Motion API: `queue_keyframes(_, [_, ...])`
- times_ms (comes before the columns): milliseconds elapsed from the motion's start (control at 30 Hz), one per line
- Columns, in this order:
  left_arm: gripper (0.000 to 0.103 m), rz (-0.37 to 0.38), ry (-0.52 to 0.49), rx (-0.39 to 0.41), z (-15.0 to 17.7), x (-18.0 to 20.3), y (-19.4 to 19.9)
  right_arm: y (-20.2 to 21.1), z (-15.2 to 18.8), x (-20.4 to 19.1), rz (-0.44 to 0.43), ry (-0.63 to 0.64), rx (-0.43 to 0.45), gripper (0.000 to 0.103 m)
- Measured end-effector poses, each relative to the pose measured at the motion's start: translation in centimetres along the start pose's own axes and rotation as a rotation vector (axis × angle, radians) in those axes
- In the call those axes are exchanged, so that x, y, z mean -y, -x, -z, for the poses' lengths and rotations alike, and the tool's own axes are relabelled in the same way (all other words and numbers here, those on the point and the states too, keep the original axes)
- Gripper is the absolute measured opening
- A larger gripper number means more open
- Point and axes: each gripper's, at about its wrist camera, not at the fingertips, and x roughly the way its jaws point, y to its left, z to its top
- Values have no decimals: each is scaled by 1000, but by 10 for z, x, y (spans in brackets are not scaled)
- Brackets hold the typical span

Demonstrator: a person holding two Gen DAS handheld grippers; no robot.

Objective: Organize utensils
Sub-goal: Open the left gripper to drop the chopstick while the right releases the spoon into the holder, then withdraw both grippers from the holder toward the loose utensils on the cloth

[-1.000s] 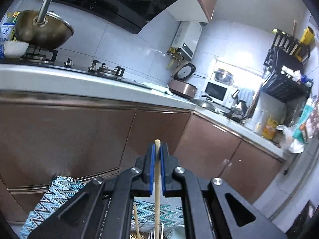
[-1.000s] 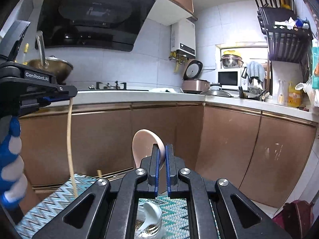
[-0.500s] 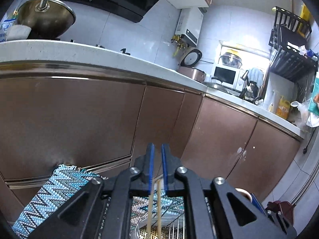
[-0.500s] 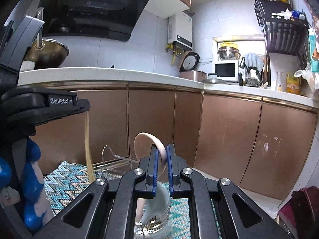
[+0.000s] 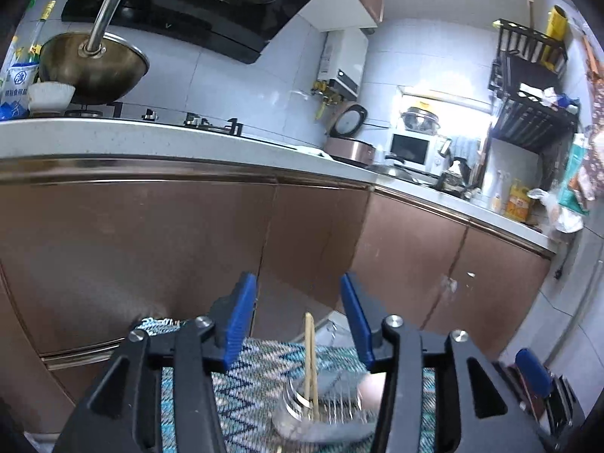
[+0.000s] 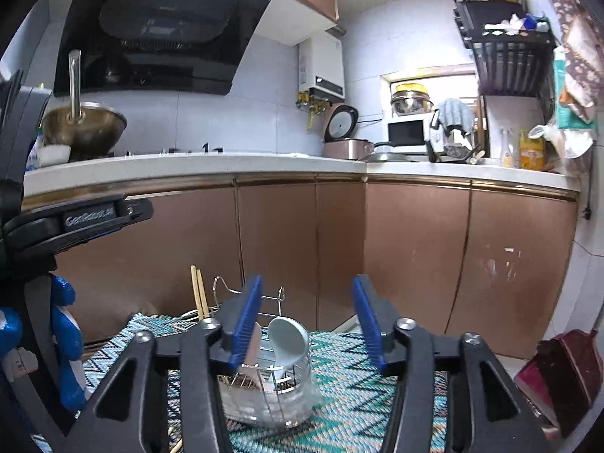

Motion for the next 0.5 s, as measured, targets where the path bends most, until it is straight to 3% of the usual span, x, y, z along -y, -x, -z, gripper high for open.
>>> queue_keyframes(100, [46, 9, -26, 3, -2, 0, 34, 33, -7, 5, 8, -38, 12, 64])
queue_keyframes(233, [46, -10, -74, -3, 1, 3, 78, 77, -14, 7, 6, -67, 14, 67])
queue_keyframes(500, [52, -117, -128, -1, 14, -5, 156, 141, -15, 8, -19, -107, -5, 73])
